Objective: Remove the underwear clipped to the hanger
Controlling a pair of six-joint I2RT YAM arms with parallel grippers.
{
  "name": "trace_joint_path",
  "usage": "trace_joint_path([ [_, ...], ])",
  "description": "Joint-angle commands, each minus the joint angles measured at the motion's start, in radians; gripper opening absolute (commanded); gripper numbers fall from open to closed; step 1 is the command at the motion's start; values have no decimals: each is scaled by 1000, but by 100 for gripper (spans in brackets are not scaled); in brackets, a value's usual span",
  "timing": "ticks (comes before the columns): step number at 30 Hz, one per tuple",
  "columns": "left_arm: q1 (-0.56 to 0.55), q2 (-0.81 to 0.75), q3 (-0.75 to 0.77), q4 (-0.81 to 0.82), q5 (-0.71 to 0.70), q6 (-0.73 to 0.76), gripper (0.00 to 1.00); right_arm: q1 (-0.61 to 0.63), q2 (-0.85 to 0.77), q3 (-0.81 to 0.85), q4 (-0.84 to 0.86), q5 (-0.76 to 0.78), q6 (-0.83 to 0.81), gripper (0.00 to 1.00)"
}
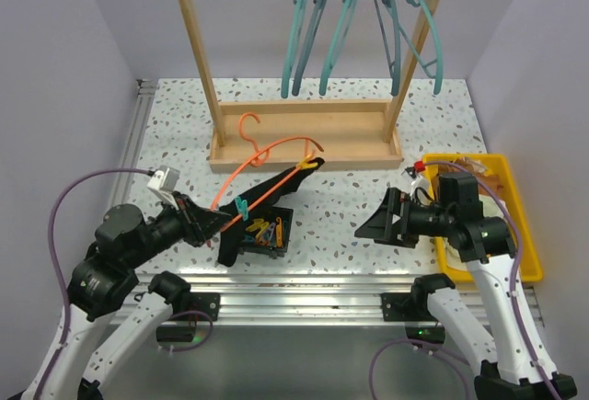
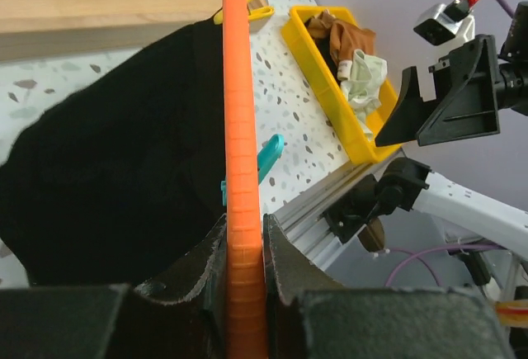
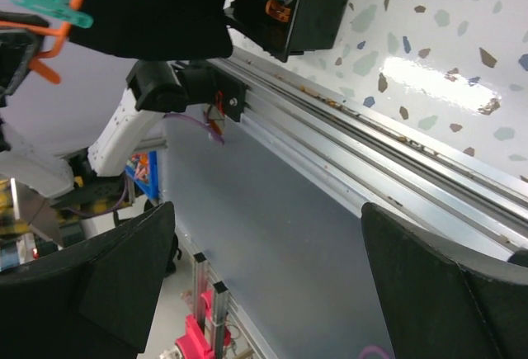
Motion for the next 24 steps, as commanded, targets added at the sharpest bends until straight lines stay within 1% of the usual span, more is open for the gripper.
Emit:
trace_joint_path([
  [1,3,-7,-92,218,131,-78,0,3,-35,-28,91,-97,81,98],
  [3,3,-7,-144,254,122,-81,0,3,-43,-45,119,-118,124,98],
  [11,3,48,-294,409,181,-107,0,5,-17,-72,197,-144,197,98],
  [12,0,63,-320,447,191,-118,0,6,-14,-74,232,-150,209,98],
  [15,-7,90,-348,488,201,-123,0,17,12,-82,309,-149,255,98],
  [17,-26,111,-359,502,194,-121,0,50,39,-94,361,-128,308,98],
  [18,-35,120,-364,511,191,-120,0,73,52,-105,448,-114,338,98],
  [19,-47,128,-365,521,182,-120,0,142,66,-127,497,-98,405,98],
  [20,-81,146,-368,534,169,-121,0,187,85,-134,542,-42,432,98],
  [21,-102,155,-365,541,153,-121,0,234,140,-129,586,-5,446,98],
  [22,-122,165,-361,547,120,-121,0,329,171,-94,588,32,440,97],
  [23,-162,186,-350,561,107,-121,0,375,206,-71,585,79,432,97],
  [24,-179,197,-344,564,94,-118,0,417,248,-44,579,168,426,96],
])
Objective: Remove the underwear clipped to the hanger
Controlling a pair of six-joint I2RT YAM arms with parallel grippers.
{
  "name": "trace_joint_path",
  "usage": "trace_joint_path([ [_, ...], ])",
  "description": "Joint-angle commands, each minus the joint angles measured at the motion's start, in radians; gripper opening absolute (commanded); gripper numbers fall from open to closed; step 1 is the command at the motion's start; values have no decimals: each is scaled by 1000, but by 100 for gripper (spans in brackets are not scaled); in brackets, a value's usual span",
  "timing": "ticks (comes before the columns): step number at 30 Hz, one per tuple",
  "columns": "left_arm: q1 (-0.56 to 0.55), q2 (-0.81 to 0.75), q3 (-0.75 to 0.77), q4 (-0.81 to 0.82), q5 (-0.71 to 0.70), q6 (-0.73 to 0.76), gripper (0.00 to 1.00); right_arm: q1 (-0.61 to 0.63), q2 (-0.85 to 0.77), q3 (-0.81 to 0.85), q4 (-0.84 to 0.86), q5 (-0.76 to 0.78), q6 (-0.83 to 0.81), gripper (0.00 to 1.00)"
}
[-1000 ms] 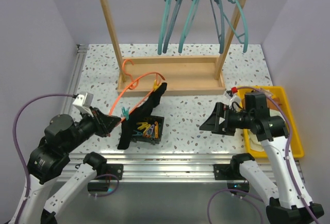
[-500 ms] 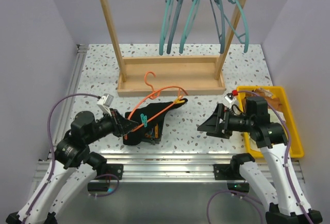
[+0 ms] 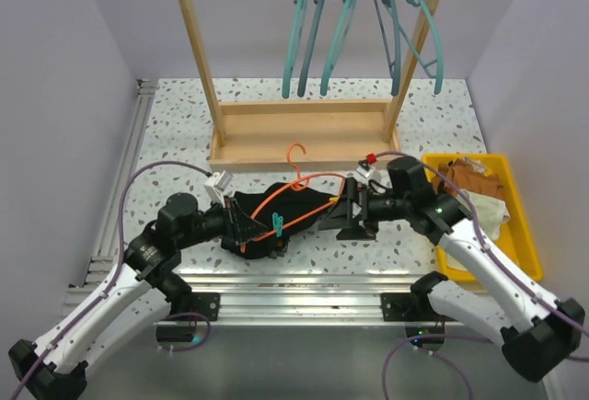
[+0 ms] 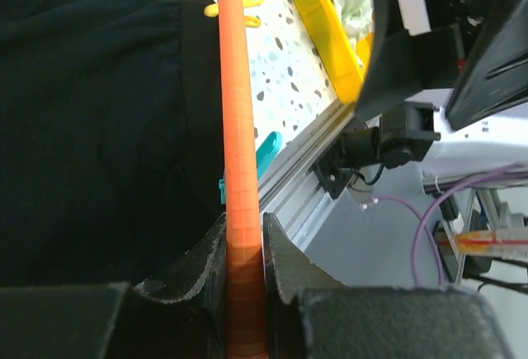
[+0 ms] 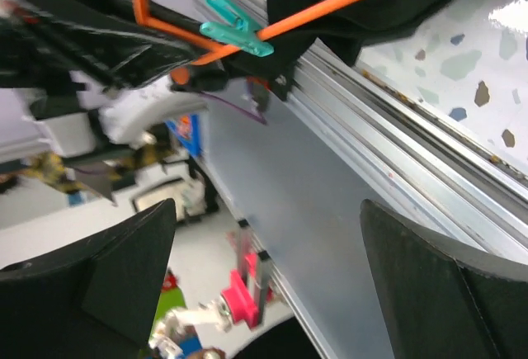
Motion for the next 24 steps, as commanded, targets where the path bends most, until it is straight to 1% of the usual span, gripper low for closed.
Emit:
trace_joint_path([
  [1,-69,36,35,135,-56,0,0,170,98,116,118,205,41,96],
  [3,-89,67,61,126,-64,14,0,203,142,152,141,258,38,95],
  [5,-92,82,76,112,-70,29,0,226,187,190,161,279,55,91],
  [6,-92,87,82,101,-74,35,0,235,201,190,170,292,62,91],
  [9,-94,98,102,69,-87,54,0,271,241,207,209,315,90,86],
  [11,-94,99,108,63,-101,55,0,317,271,229,195,391,105,81],
  [13,-94,98,116,49,-112,58,0,367,293,255,151,495,111,80],
  [14,-94,98,119,49,-113,58,0,378,299,256,134,525,127,74],
  [16,-94,95,119,46,-118,60,0,413,313,262,132,598,168,69],
  [18,-94,98,127,26,-129,68,0,439,337,273,111,664,219,62],
  [20,-94,98,134,12,-138,81,0,450,359,278,100,686,257,63],
  [24,-94,99,153,-11,-161,103,0,463,403,307,75,706,338,73],
])
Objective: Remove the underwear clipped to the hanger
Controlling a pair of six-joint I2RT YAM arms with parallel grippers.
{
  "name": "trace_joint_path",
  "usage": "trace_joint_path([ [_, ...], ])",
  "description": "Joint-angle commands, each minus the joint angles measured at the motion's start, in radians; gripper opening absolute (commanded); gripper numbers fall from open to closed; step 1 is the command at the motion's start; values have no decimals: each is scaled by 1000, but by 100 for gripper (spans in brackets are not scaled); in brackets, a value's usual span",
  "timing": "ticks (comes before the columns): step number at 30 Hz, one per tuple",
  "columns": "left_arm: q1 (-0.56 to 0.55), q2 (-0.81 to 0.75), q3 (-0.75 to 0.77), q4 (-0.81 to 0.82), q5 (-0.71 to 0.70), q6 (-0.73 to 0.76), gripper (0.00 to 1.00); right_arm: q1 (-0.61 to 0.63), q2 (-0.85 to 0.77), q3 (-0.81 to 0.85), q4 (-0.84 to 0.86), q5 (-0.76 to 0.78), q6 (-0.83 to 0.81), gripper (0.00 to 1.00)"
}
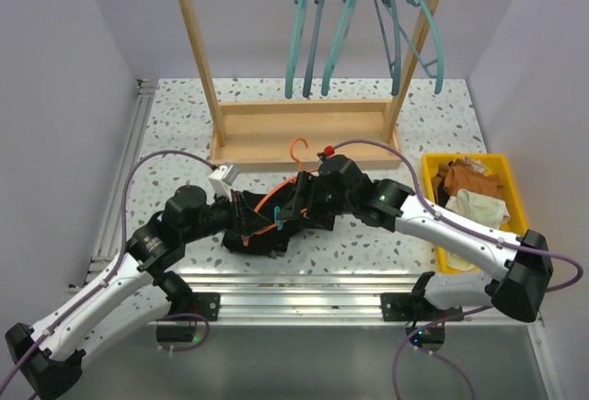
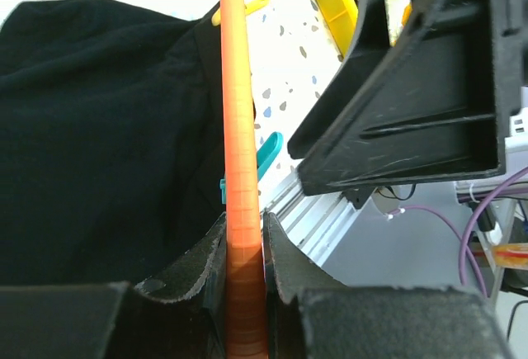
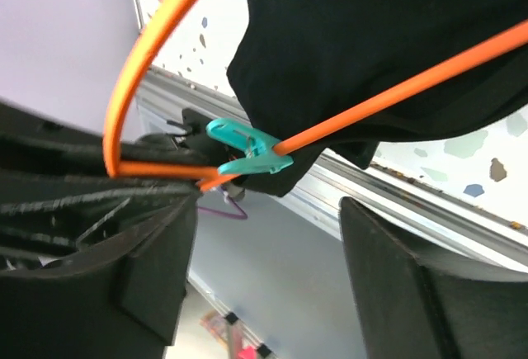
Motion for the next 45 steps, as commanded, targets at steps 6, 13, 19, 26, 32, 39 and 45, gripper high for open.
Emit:
trace_joint_path([
  [6,-2,-7,71,3,-40,62,0,12,64,74,-34,112,188,79],
  [13,-2,-29,85,-20,-83,68,0,12,58,62,-64,127,227,73],
  [19,-2,-36,102,-19,-120,62,0,12,24,16,-106,115,227,72],
  [26,-2,-45,138,-17,-180,42,0,15,-82,-119,-129,87,273,71],
  [32,-2,-39,125,-5,-172,28,0,20,-228,-213,-11,78,283,71],
  [39,-2,-56,97,-5,-167,25,0,20,-219,-243,310,1,308,87],
  [45,-2,-58,118,-19,-172,26,0,28,-130,-267,535,-22,395,92],
])
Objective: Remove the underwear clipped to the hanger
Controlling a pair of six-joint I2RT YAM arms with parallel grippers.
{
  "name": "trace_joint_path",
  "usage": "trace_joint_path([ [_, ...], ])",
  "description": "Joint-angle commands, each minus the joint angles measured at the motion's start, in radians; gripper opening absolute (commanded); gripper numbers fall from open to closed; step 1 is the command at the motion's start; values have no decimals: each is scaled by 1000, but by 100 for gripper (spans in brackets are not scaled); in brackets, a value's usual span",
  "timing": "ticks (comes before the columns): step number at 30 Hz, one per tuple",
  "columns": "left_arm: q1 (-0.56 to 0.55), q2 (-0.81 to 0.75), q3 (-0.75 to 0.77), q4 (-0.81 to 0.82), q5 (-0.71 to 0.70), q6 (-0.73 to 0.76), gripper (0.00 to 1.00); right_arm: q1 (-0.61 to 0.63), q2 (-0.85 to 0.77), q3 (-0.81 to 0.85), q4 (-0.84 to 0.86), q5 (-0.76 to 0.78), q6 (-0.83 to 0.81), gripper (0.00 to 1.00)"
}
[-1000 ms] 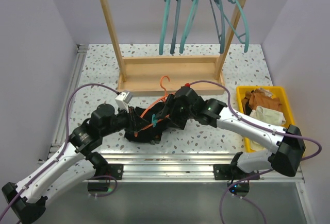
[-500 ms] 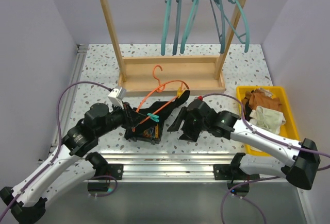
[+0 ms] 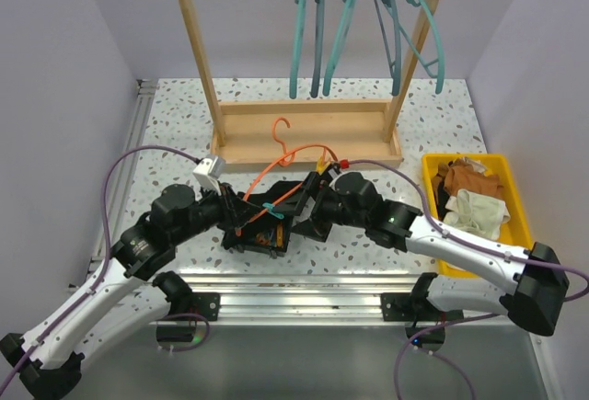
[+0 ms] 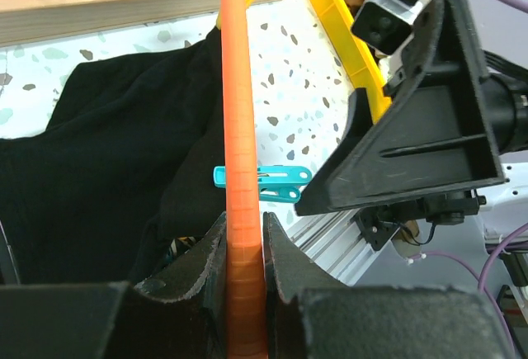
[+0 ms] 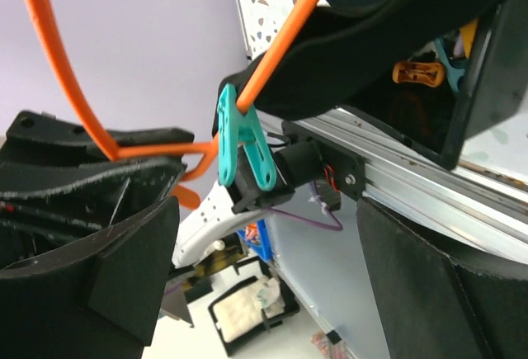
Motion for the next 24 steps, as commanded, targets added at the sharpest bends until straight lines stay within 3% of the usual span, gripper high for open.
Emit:
trace_joint_path([
  [1,-1,-13,31,53,-14,-3,0,11,18,-5,195,-17,62,92],
  [4,-1,-16,37,50,-18,-5,0,11,34,13,197,-9,65,89],
  [6,-1,-19,37,53,-18,-9,0,12,51,15,209,-12,77,82],
  [8,-1,-21,39,54,-18,-14,0,12,62,4,240,-13,95,68],
  [13,-1,-41,40,50,-29,-26,0,14,80,2,237,-13,108,56],
  [19,-1,-54,39,39,-41,-31,0,15,51,-14,217,12,123,23],
  [20,-1,-55,39,36,-46,-31,0,14,48,-19,215,15,124,15],
  [21,-1,-56,39,34,-49,-31,0,14,44,-22,212,18,128,0],
  [24,-1,-56,33,25,-57,-25,0,14,33,-34,223,23,131,0],
])
